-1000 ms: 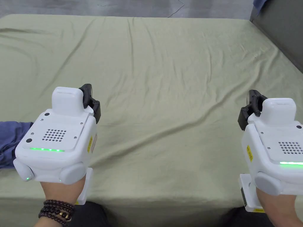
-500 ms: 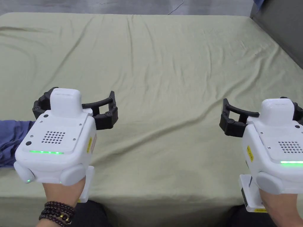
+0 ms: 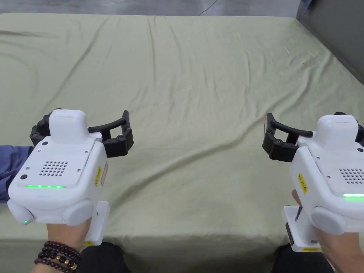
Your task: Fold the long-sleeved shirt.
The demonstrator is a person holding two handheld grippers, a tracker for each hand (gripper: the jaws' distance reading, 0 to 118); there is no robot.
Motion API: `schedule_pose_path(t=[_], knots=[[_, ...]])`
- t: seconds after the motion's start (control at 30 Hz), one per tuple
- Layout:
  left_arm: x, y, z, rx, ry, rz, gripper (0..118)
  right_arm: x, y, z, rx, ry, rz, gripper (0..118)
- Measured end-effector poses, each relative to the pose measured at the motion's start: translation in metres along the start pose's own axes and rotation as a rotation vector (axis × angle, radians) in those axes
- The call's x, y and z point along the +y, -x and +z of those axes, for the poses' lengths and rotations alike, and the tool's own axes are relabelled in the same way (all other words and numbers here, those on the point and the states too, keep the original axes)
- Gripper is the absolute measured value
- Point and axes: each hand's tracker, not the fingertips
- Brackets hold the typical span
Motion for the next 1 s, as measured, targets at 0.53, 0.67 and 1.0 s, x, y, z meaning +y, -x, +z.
schedule_pose_path(t=[0.53, 0.67, 1.0], knots=[[-0.0036, -0.0006, -0.0022, -0.016, 0.026, 0.026, 118, -0.0051, -0.0009, -0.0065, -0.056, -0.011, 0.022, 118], [-0.0037, 0.0011, -0.0025, -0.008, 0.035, 0.03, 118, -0.0062, 0.0031, -0.0071, -0.062, -0.014, 0.04, 118], [-0.0027, -0.001, 0.0005, -0.031, 0.032, 0.008, 118, -0.0063, 0.0031, -0.0073, -0.059, -0.012, 0.045, 118]])
